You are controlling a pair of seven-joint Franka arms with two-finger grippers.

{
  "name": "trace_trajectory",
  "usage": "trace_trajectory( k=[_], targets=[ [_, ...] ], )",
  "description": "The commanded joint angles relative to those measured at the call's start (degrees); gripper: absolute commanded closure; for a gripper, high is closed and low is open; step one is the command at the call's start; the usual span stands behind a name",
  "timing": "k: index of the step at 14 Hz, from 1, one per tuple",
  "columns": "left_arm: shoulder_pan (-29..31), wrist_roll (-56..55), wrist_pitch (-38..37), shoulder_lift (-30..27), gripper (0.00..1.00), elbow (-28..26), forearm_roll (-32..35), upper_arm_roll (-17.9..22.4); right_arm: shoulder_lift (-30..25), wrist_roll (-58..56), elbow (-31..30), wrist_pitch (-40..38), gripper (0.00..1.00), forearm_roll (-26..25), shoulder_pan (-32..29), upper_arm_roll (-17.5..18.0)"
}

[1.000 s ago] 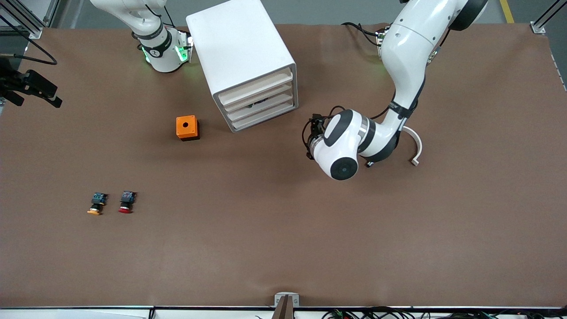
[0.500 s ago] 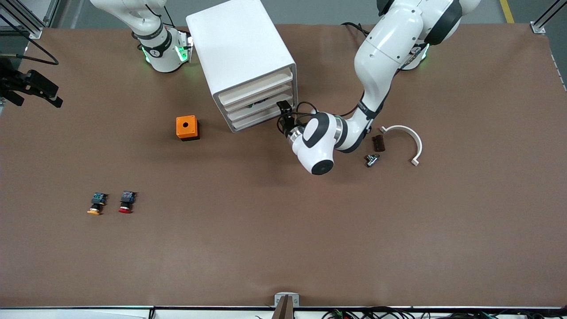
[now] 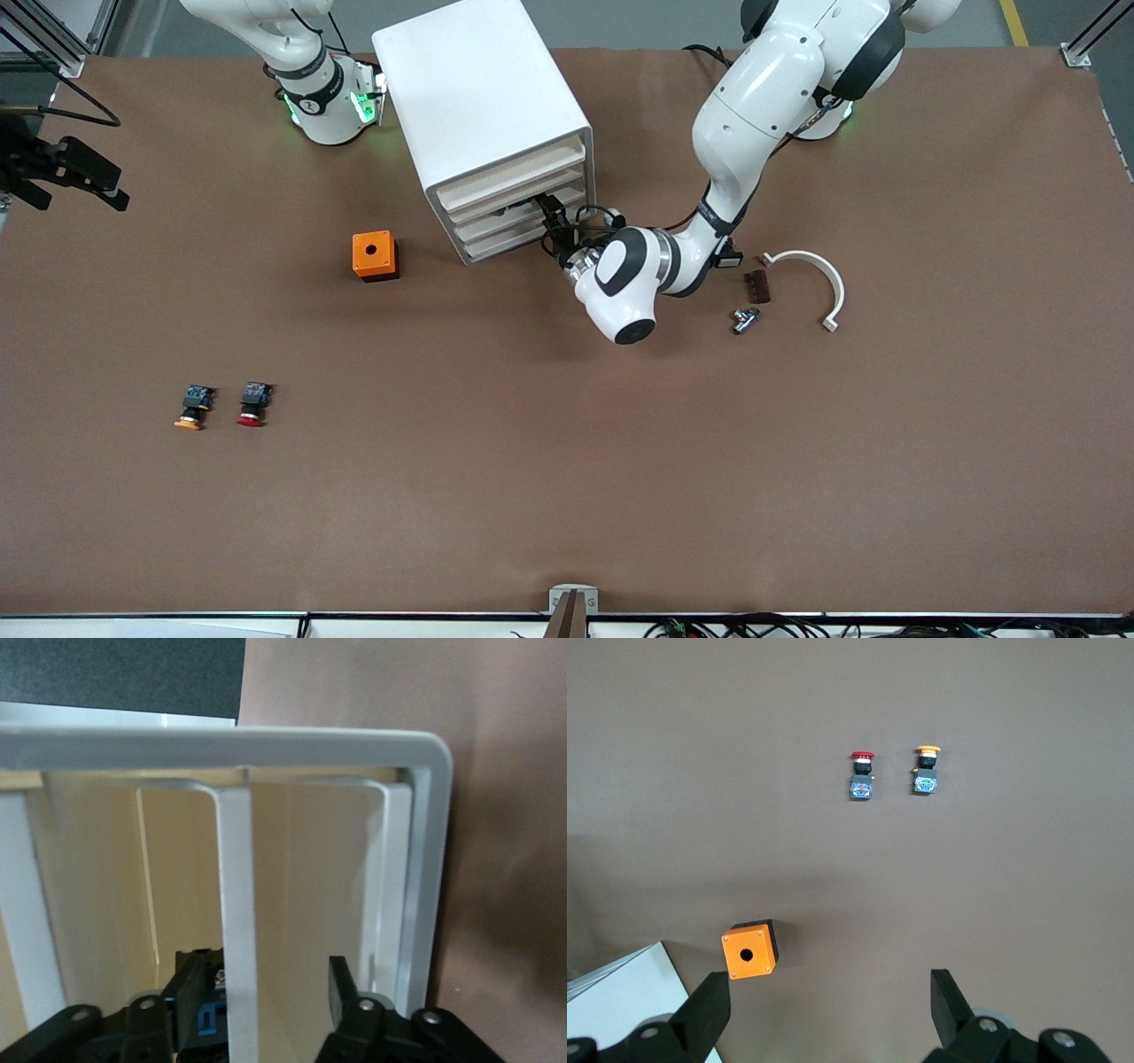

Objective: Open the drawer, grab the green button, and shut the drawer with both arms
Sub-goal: 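Pull the drawer open with the left gripper while the right gripper approaches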

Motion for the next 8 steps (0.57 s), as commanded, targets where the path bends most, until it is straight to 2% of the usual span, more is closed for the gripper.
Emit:
trace_trajectory(
  k=[1, 3, 5, 8],
  targets=[
    [-0.5, -1.2, -1.2, 0.5, 0.64, 1.2, -1.3, 0.3, -1.3, -0.8, -0.4, -1.1, 0.00, -1.2, -0.2, -0.1],
    [-0.4, -1.3, -1.1, 0.5, 0.86, 1.2, -1.3, 0.4, -0.2, -0.5, 1.7, -3.2, 0.00, -1.2, -0.1, -0.1],
    [0.1, -1.3, -1.2, 0.4, 0.99, 1.3, -1.0, 0.5, 1.2, -0.4, 3.6, -3.6, 0.00, -1.1, -0.2, -0.1],
    [0.5, -1.2, -2.2, -0.1, 1.00, 1.5, -0.5, 1.0, 4.6, -0.5, 3.9, -3.2, 0.00, -2.6, -0.3, -0.2]
  ],
)
